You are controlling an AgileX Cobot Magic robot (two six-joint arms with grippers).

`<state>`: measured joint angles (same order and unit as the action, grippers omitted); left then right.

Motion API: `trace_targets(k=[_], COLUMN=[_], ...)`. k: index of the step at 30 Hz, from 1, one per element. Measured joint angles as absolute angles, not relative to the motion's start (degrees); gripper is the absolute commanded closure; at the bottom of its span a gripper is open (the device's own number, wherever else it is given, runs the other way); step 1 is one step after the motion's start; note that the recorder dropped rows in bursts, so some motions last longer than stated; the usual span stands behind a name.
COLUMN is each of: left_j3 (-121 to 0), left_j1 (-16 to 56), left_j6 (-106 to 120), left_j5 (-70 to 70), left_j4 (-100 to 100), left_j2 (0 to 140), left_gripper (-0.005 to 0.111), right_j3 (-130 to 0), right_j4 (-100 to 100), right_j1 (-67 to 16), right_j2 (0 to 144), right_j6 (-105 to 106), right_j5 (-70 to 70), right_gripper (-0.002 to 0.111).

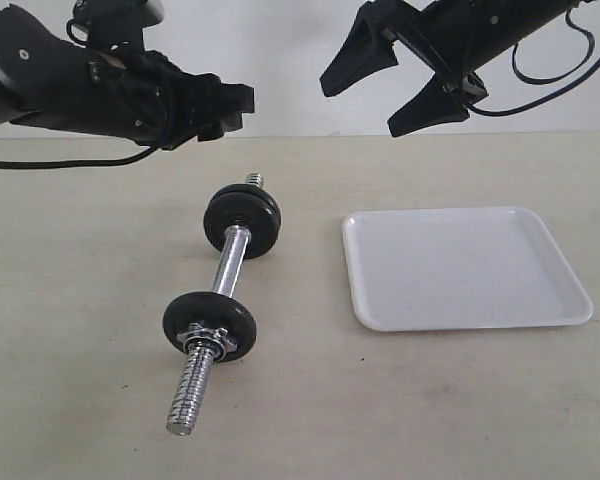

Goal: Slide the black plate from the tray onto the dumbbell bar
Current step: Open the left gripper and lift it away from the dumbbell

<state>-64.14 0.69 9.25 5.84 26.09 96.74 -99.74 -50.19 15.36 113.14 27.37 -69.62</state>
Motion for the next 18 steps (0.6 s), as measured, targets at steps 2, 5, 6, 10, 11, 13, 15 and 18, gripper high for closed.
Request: trace_targets(k=[2, 5, 6, 10, 11, 13, 15, 18], left_j3=[-64.14, -64.14, -64.14, -64.14, -64.14, -64.14, -64.14, -64.14], left_j1=[0.00, -0.98, -1.23, -2.26, -2.52, -2.64, -2.68, -2.68], left_j6=[9.49, 9.93, 10.22, 13.76, 14.83, 16.83, 19.14, 22.08], left_j5=[6.46, 6.80, 6.80, 6.80, 6.80, 6.89, 7.13, 8.19], left_j4=[25.43, 25.00, 25.00, 25.00, 25.00, 24.87, 24.87, 24.87], left_j2=[95.60, 93.02, 92.17, 87.96, 86.84, 84.90, 82.62, 79.01], left_gripper=[0.059, 0.059, 0.059, 0.068, 0.072, 0.080, 0.087, 0.094], right_j3=[-99.74, -99.74, -99.74, -99.74, -99.74, -99.74, -99.74, -99.74], right_j4=[-50.19, -51.35, -51.94, -55.03, -55.65, -56.51, -57.18, -57.31], right_j1=[15.36, 15.36, 15.36, 15.36, 15.36, 15.36, 15.36, 15.36], right_j2=[113.14, 113.14, 113.14, 113.14, 113.14, 113.14, 113.14, 112.32], right_j6=[27.37, 27.37, 27.37, 28.28, 28.77, 30.42, 31.66, 33.52], right_j5=[-69.62, -69.62, -69.62, -69.62, -69.62, -69.62, -69.62, -69.62], right_gripper=[0.003, 0.003, 0.003, 0.014, 0.024, 0.052, 0.089, 0.107])
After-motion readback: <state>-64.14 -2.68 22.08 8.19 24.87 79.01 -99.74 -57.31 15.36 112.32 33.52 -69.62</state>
